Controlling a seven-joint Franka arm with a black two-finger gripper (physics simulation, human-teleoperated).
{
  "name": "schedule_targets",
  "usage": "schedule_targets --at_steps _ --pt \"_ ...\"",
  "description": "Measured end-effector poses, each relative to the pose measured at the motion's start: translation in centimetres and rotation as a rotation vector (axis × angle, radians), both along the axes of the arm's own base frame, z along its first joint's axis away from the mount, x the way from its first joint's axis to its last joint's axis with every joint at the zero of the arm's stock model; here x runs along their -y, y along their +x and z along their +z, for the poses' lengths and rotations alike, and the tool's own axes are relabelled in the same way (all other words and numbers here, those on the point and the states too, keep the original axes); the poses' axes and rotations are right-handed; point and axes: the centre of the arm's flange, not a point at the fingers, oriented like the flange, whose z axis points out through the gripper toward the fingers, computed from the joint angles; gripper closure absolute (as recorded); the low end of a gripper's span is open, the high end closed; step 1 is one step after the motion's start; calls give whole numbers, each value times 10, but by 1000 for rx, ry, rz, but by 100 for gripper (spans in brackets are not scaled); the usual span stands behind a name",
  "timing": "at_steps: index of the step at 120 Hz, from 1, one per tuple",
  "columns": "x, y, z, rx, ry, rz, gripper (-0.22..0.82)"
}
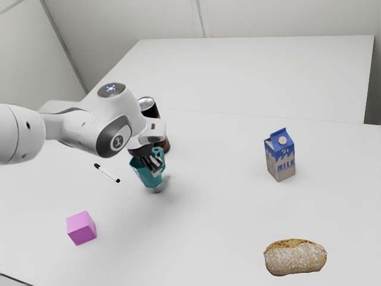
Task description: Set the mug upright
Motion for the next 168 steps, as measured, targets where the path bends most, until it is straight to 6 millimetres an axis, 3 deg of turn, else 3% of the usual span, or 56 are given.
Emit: schedule_targets --at_steps 36,73,108,145,168 --pt "1 -3 -12 2 -8 31 76" --pt "19 -5 -12 6 -20 2 56" --pt "12 -3 -9 12 -22 13 40" --pt "2 -5 23 63 -36 28 33" --pt "12 -9 45 93 -45 8 31"
